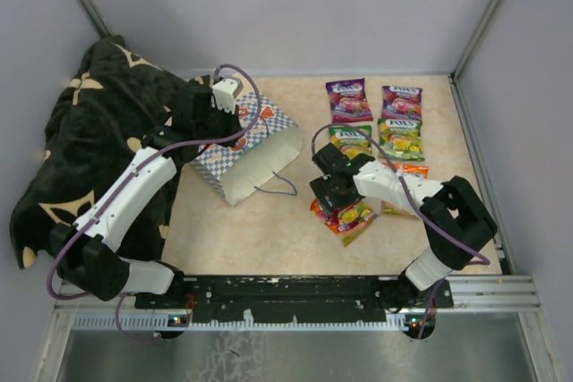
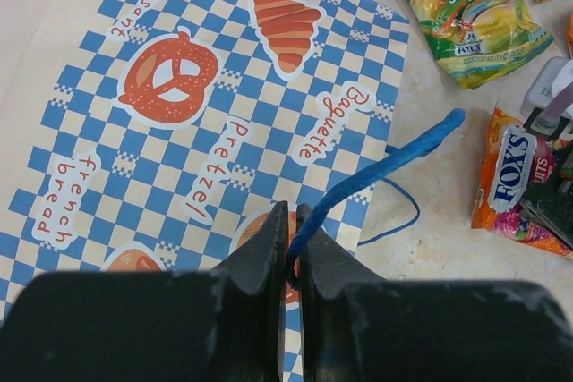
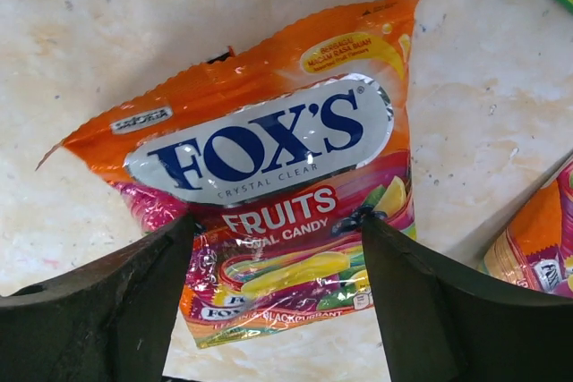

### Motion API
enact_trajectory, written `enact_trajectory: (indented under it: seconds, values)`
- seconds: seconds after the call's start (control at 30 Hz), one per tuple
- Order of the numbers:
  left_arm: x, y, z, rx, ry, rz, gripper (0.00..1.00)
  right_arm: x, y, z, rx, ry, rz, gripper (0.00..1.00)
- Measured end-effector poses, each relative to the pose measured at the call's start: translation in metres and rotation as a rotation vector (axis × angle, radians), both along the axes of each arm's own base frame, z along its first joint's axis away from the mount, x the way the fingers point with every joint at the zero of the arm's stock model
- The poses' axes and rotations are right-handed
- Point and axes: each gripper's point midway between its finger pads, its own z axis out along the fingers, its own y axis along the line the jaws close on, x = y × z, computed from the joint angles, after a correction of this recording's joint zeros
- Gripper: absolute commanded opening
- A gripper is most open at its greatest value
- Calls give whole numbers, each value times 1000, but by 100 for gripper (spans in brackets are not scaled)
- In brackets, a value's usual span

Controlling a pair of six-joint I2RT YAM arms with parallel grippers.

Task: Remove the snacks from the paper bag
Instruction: Place the snack at the center of the board.

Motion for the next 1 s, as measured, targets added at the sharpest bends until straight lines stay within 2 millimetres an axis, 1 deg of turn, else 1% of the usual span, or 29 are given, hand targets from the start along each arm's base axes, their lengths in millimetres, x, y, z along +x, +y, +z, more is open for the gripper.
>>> enact_trajectory:
  seconds: [0.13, 0.3, 0.37, 0.47, 0.7, 0.8, 1.0]
  values:
    - [0, 1, 0, 2, 1, 2, 12, 7, -8, -8, -4, -1, -69, 76]
    - [0, 1, -1, 4, 2, 4, 12, 20, -33, -14, 6, -13, -266, 76]
    - [0, 1, -1, 5, 2, 4, 12, 28, -42, -14, 22, -28, -365, 80]
    - [0, 1, -1, 6, 0, 4, 12, 34, -52, -15, 36, -46, -470, 82]
    - [1, 2, 5, 6, -7, 8, 12, 36, -59, -14, 67, -98, -681, 83]
    - [1, 2, 4, 9, -5, 9, 12, 36, -61, -14, 84, -121, -770, 83]
    - [0, 3, 3, 12, -2, 13, 12, 34, -62, -15, 112, -135, -840, 83]
